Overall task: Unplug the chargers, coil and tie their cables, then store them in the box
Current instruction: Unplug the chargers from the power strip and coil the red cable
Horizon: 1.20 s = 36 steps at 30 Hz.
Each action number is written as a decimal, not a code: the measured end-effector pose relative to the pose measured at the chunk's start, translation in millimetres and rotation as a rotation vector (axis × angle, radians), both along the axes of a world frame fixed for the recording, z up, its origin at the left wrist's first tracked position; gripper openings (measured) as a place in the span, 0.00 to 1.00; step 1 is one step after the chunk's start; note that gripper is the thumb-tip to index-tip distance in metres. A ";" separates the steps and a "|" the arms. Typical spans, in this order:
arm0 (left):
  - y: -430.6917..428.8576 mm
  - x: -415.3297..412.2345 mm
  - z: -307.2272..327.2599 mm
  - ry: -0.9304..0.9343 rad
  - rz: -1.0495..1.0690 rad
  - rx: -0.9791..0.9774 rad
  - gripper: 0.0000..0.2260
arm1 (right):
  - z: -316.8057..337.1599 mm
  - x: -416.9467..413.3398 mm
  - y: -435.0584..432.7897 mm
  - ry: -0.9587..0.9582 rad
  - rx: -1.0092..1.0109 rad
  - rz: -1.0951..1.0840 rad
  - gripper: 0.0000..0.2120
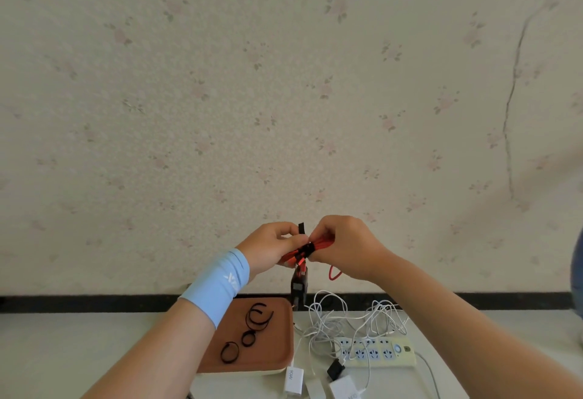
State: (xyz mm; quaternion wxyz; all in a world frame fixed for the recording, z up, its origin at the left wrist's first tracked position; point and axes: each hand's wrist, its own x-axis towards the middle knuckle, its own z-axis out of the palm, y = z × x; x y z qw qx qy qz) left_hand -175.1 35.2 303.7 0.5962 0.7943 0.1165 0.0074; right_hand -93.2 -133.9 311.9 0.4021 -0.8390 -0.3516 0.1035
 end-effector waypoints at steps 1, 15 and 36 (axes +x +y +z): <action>-0.2 1.0 -0.8 -0.010 0.014 -0.012 0.08 | 1.0 -0.7 1.0 0.065 0.036 -0.016 0.15; 2.8 5.9 0.5 -0.023 0.213 -0.361 0.09 | 22.9 8.7 -14.7 0.461 0.355 0.115 0.20; -2.0 4.1 3.8 0.016 0.105 -0.224 0.08 | 9.9 9.0 -11.9 0.530 0.166 0.050 0.07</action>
